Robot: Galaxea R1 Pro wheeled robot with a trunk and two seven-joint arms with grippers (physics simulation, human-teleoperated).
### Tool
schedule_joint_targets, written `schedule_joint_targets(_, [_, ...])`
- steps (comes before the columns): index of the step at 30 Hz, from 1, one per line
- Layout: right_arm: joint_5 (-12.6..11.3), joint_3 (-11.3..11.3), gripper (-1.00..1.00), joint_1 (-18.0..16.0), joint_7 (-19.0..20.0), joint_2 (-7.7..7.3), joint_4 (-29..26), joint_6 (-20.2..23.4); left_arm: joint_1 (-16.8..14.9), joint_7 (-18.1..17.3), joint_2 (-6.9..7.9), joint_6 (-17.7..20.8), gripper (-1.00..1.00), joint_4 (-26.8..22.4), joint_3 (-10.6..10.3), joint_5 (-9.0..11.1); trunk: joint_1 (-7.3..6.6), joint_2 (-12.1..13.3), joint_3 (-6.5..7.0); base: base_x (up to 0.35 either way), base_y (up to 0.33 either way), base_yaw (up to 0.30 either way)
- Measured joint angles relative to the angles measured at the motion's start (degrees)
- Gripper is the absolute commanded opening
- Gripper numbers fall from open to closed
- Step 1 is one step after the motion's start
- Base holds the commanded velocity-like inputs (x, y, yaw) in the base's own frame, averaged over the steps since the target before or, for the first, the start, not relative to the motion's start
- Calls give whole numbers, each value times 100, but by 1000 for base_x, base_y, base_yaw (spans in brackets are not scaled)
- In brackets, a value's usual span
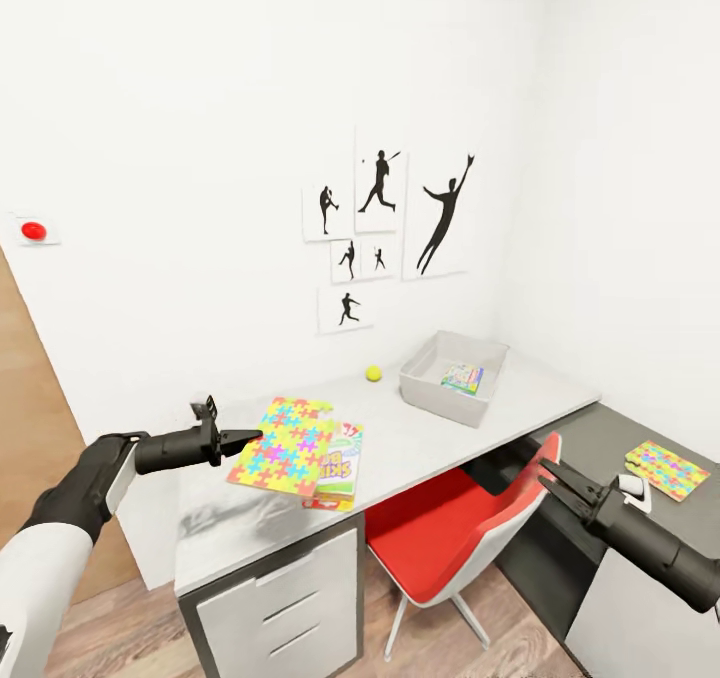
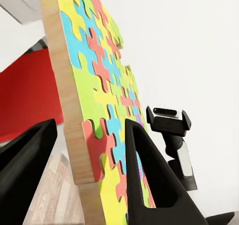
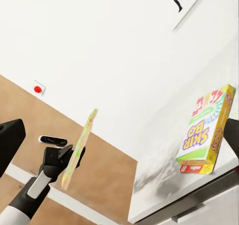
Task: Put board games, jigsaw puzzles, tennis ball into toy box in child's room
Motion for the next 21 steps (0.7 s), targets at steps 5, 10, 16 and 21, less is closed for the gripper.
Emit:
schedule_joint_targets(5, [-2,-8,100,-2,1,-5,11,0,0,0,-2,-1,-100,-13,2,0,-110,201,110,0,0,-259])
schedule_joint_targets(10, [-8,-195,100,2,1,5,19,0,0,0,2,-1,-100,-15,-3,0,-220,402,220,0,0,-259])
schedule_joint_targets(16, [-10,-332,100,3,0,-6,42,0,0,0,0,-4,-100,-21,3,0,-352,643,351,0,0,-259])
schedule_joint_targets(21, [-11,-470,100,3,0,-13,49,0,0,0,0,1,-100,-24,1,0,-462,844,461,0,0,-259])
